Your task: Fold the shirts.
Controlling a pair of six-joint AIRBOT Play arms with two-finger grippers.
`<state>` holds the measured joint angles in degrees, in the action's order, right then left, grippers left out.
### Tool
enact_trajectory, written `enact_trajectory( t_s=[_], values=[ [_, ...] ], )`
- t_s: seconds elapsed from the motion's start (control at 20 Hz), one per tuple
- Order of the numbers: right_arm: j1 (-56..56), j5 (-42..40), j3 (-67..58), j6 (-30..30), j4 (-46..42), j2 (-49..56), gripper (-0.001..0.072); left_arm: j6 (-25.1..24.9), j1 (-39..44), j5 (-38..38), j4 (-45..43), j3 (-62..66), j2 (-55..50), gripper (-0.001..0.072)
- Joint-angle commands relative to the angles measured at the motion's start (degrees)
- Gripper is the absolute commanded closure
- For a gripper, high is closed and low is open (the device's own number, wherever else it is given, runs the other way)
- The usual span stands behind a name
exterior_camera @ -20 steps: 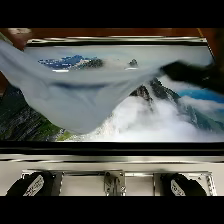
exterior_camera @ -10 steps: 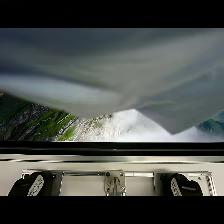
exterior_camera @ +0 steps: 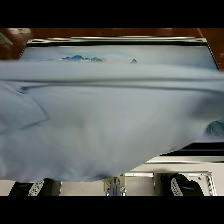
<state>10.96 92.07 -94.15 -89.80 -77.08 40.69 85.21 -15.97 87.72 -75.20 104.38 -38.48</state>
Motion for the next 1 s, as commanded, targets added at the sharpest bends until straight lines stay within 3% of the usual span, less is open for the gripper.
enact_trajectory(
  t_s=[0.0, 0.2, 0.4, 0.55, 0.75, 0.95],
  values=[
    [0.04, 6.47, 10.08, 2.47, -3.87, 8.35, 0.0651, -5.31, -0.07, 0.17, -1.14, -17.99, -3.08, 0.067],
    [-0.13, -12.92, 16.35, 3.54, 2.25, 24.98, 0.0651, -5.27, 0.28, -13.68, 4.74, -31.19, -18.21, 0.0669],
    [-0.74, -39.69, 16.24, 8.76, 22.08, 39.82, 0.0651, -6.4, 3.65, -25.35, 9.14, -25.64, -38.64, 0.067],
    [-5.16, -56.81, 16.24, 9.81, 20.33, 46.99, 0.0651, -7.61, 7.04, -31.15, 9.27, -17.81, -49.92, 0.067],
    [-10.14, -71.63, 16.24, 11.06, 14.91, 54.8, 0.0651, -7.61, 11.3, -42.99, 9.25, -13.29, -57.92, 0.0669],
    [-10.05, -73.31, 16.24, 10.95, 15.69, 60.37, 0.0651, -7.37, 13.86, -48.04, 9.27, -13.38, -62.49, 0.067]
  ],
)
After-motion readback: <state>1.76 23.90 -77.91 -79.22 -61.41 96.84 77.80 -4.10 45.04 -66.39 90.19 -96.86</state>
